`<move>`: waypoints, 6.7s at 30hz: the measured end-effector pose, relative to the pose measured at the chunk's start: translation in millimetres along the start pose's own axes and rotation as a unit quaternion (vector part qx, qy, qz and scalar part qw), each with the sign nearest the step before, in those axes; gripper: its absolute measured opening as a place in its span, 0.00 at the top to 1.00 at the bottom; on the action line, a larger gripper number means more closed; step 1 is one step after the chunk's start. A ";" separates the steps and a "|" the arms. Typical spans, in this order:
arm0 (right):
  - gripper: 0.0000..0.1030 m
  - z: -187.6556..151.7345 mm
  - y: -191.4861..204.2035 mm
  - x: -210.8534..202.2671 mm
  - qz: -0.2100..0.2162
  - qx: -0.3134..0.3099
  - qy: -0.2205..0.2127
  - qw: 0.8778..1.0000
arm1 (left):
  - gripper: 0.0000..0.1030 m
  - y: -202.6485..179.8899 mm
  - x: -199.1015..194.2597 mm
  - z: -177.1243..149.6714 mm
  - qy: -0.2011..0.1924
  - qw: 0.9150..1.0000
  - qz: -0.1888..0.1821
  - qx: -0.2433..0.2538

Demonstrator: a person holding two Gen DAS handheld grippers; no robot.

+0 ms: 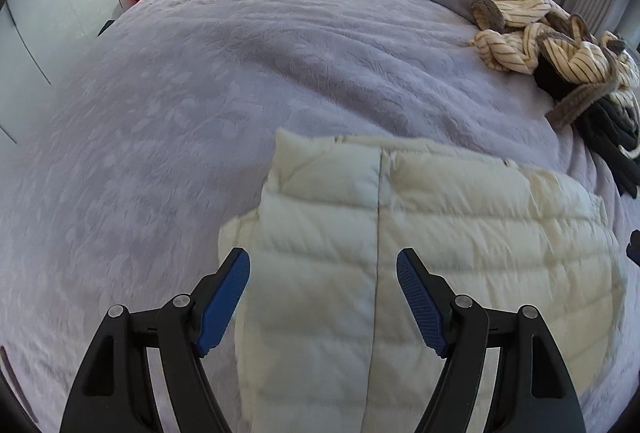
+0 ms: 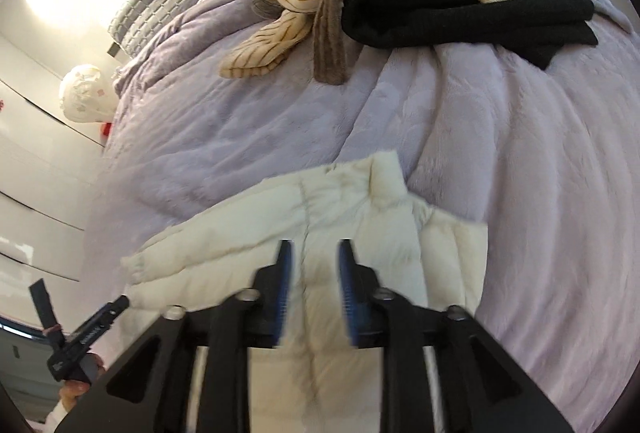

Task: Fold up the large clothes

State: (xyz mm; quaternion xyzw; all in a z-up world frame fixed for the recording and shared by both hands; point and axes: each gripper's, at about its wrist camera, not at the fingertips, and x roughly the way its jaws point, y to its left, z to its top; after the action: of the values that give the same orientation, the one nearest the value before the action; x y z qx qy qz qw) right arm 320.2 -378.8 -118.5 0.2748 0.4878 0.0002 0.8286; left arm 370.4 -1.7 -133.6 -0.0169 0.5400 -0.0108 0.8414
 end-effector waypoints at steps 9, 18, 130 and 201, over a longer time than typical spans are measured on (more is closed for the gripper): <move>0.61 -48.1 -2.7 -27.2 0.013 0.019 0.021 1.000 | 0.25 1.5 -26.1 -38.4 0.024 1.000 0.001 0.009; 0.56 -90.7 -11.0 -52.4 0.021 0.036 0.033 0.999 | 0.02 7.6 -44.5 -76.7 0.037 0.999 -0.006 0.003; 0.16 -205.1 52.7 -53.1 0.095 0.045 0.233 0.967 | 0.00 129.6 -80.9 -200.8 0.109 0.980 -0.148 -0.074; 0.81 -171.1 -135.8 -73.7 0.059 0.064 0.085 0.993 | 0.71 -209.5 -109.2 -159.7 0.125 0.953 -0.198 0.190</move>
State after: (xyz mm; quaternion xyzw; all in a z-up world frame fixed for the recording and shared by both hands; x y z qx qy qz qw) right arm 106.9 -436.0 -184.7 0.3540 0.5388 0.0412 0.7633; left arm 179.8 -209.7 -92.4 0.0385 0.6145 -0.2821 0.7357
